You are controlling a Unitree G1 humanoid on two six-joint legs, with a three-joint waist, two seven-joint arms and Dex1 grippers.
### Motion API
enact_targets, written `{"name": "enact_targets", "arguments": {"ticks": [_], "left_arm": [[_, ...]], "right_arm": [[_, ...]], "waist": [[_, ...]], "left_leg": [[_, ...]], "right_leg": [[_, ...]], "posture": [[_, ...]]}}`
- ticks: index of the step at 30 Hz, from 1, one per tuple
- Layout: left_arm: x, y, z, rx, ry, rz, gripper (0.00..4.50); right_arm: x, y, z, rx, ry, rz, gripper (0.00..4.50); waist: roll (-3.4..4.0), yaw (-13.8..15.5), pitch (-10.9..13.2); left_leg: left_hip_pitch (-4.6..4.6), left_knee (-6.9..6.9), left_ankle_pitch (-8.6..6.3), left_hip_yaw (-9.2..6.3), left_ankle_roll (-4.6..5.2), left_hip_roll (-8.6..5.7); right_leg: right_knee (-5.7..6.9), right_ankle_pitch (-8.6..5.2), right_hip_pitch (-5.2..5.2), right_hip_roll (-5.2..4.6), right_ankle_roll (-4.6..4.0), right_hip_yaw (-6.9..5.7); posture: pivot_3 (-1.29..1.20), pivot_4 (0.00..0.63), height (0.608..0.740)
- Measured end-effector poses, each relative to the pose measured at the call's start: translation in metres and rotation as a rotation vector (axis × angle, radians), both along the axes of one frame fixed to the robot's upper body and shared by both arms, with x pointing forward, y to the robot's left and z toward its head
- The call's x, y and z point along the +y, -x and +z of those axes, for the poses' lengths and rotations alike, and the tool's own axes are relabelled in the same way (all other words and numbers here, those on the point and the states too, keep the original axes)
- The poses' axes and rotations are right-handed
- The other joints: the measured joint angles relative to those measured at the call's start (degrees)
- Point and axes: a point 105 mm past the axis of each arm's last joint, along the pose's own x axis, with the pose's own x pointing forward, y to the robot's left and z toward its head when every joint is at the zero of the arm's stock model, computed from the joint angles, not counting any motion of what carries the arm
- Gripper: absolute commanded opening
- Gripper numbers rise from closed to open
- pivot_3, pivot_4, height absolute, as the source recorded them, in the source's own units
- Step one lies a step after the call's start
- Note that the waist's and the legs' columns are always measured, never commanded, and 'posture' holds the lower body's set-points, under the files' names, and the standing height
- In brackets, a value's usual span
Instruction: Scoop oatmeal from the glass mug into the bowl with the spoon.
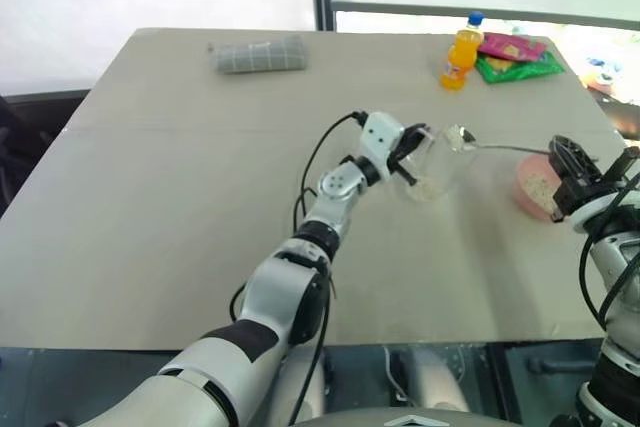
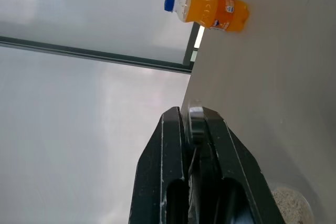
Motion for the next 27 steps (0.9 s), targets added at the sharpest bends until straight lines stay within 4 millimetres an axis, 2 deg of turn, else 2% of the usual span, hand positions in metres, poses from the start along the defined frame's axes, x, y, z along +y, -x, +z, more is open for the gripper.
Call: {"name": "enact_targets", "arguments": {"ticks": [13,21,27], "left_arm": [[0.000,0.000,-0.002,0.010,0.002,0.000,0.04],[0.001,-0.001,-0.002,0.010,0.002,0.003,0.04],[0.003,-0.001,-0.002,0.008,-0.002,0.007,0.04]], "right_arm": [[-0.002,-0.001,-0.008,-0.017,-0.068,-0.006,0.00],[-0.013,-0.001,0.004,-0.033,-0.012,-0.038,0.00],[-0.013,-0.002,0.010,-0.039,-0.019,-0.049,0.00]], "waist": [[0.00,-0.04,0.00],[0.00,-0.04,0.00],[0.00,-0.04,0.00]], "left_leg": [[0.02,0.02,0.00,0.00,0.00,0.00],[0.03,0.02,0.00,0.01,0.00,0.00],[0.03,0.02,0.00,0.00,0.00,0.00]], "right_leg": [[0.07,0.00,0.00,0.00,0.00,0.00],[0.07,0.00,0.00,0.00,0.00,0.00],[0.09,0.00,0.00,0.00,0.00,0.00]], "posture": [[0.00,0.150,0.740],[0.00,0.150,0.740],[0.00,0.150,0.740]]}}
